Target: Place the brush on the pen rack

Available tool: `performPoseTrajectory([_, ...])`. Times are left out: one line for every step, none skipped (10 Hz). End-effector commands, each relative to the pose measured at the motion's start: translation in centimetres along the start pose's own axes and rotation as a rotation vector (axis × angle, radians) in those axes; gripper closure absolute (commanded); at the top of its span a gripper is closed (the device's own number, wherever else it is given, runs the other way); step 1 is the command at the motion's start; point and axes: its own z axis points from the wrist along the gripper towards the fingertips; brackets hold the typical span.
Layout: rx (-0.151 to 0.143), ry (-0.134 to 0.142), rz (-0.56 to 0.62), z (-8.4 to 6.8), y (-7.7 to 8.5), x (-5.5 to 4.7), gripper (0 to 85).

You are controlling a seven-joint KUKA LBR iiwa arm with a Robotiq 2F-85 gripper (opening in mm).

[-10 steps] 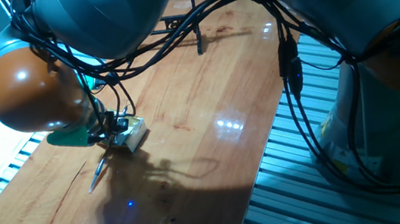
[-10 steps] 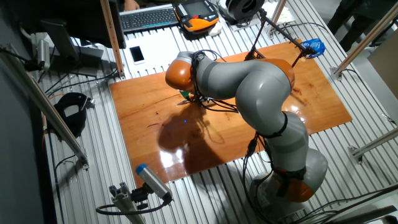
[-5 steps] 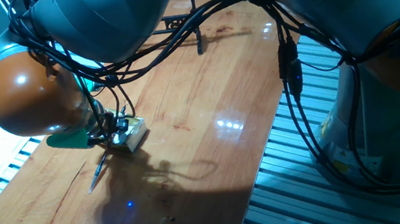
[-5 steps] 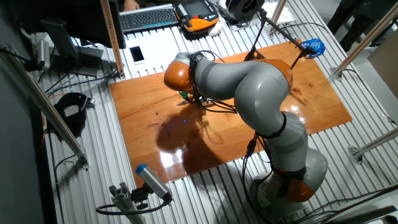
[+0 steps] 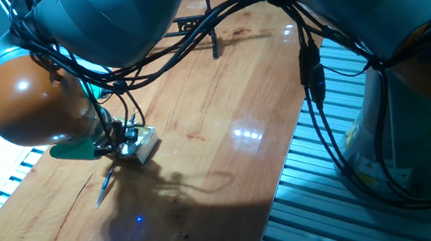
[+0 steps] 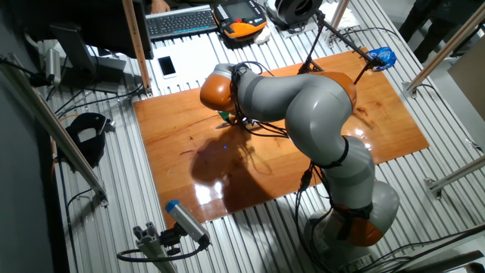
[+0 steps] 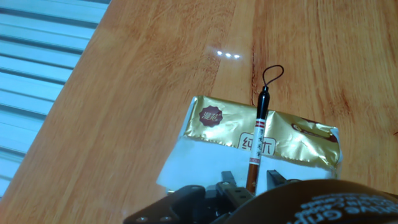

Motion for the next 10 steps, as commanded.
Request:
performPoseTrajectory([0.001,0.002,0.001,0.07,0.04,0.02,51.0])
performPoseTrajectory([0.001,0.002,0.001,0.18,0.04,0.01,51.0])
performPoseTrajectory([0.001,0.001,0.000,0.26,0.02,-0.03,51.0])
performPoseTrajectory([0.001,0.002,-0.001,0.32,0.03,-0.04,51.0])
performPoseTrajectory([0.000,0.005,0.000,0.44,0.04,-0.01,51.0])
performPoseTrajectory([-0.001,0.005,-0.002,0.64,0.03,0.05,68.0])
performPoseTrajectory([-0.006,0.004,-0.003,0.91,-0.04,0.20,68.0])
performPoseTrajectory([-0.008,0.000,-0.004,1.02,-0.09,0.39,68.0])
performPoseTrajectory([-0.008,0.002,-0.011,0.89,-0.14,0.44,68.0])
performPoseTrajectory([-0.013,0.007,-0.026,0.64,-0.22,0.33,85.0])
